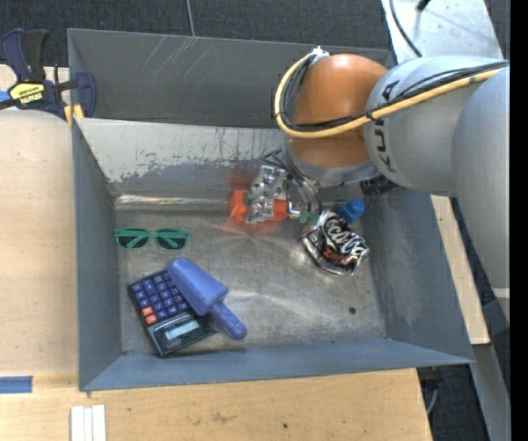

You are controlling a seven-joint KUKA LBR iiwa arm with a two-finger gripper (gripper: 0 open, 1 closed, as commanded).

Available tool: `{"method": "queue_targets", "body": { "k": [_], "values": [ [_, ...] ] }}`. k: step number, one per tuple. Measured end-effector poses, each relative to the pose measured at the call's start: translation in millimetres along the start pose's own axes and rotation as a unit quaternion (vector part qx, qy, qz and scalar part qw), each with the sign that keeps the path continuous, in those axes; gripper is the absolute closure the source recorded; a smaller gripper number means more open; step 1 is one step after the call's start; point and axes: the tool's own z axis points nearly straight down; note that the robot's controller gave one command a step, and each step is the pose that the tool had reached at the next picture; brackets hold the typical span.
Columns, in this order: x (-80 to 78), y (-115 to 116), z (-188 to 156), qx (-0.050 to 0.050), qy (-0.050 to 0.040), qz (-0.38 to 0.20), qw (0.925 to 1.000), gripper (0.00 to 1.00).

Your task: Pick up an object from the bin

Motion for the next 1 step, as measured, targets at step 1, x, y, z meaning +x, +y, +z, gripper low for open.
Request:
{"method": "queue_targets", "body": {
  "k": [1],
  "values": [
    [0.0,0.0,0.0,0.000,0.0000,0.000,1.0000,1.00]
  ]
}}
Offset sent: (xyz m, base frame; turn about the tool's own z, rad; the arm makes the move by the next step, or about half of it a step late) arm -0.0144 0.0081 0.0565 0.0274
